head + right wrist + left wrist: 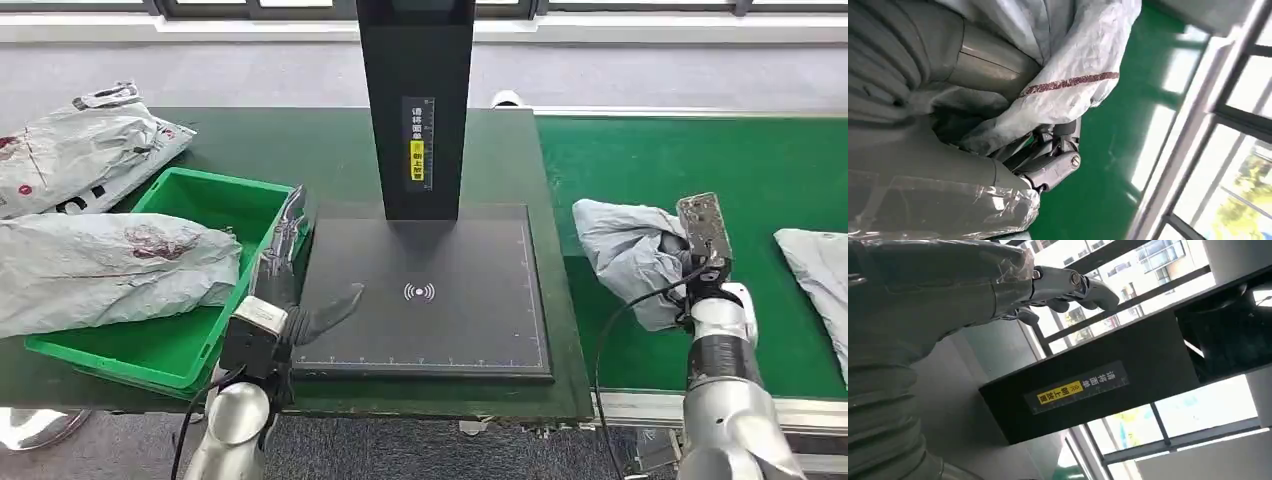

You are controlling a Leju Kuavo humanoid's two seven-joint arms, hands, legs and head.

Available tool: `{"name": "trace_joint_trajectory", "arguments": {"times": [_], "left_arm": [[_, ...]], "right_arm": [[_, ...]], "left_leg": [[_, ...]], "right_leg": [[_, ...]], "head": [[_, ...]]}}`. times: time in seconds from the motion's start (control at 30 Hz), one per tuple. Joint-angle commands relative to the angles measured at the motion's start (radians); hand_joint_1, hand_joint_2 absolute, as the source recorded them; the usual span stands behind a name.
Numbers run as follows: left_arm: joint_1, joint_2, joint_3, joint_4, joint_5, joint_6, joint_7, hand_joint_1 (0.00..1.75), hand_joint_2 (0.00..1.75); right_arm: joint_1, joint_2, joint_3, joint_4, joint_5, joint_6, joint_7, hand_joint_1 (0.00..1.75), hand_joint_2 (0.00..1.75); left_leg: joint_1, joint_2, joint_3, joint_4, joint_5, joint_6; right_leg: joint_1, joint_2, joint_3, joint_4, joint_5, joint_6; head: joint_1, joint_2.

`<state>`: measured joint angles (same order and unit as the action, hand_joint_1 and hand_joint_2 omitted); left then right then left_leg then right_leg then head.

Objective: Moved the parcel from conveyor to table for the left to box.

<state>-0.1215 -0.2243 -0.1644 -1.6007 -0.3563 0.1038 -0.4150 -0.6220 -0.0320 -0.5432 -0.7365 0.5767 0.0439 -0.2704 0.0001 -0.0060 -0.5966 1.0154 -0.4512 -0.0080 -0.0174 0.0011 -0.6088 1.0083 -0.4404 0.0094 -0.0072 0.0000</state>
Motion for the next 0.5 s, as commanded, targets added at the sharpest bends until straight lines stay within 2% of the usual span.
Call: {"name": "trace_joint_trajectory", "arguments": {"times": [0.03,0.27,0.5], "left_arm": [[-0.009,-0.007,0.045,0.017,-0.011,0.0,0.011,0.0,1.75],[-0.025,-0.011,0.033,0.032,-0.014,-0.014,0.019,0.0,1.75],[-0.04,-0.007,0.013,0.059,-0.01,-0.02,0.018,0.0,1.75]], "right_arm": [[0.145,0.11,0.23,-0.458,-0.118,0.021,0.056,1.75,1.75],[0.124,0.099,0.386,-0.353,-0.126,0.016,0.086,1.75,1.75],[0.057,0.145,0.537,-0.233,-0.124,0.003,0.088,1.75,1.75]], "left_leg": [[0.0,0.004,0.002,-0.001,-0.001,-0.001],[0.001,0.006,0.004,-0.002,-0.001,-0.001],[0.001,0.007,0.003,-0.001,-0.001,-0.001]], "right_leg": [[0.0,0.003,0.001,-0.001,0.0,-0.002],[0.001,0.005,0.001,-0.002,0.001,-0.002],[0.001,0.007,0.0,-0.001,0.001,-0.002]], "head": [[0.0,0.0],[0.0,0.0],[0.0,0.0]]}}
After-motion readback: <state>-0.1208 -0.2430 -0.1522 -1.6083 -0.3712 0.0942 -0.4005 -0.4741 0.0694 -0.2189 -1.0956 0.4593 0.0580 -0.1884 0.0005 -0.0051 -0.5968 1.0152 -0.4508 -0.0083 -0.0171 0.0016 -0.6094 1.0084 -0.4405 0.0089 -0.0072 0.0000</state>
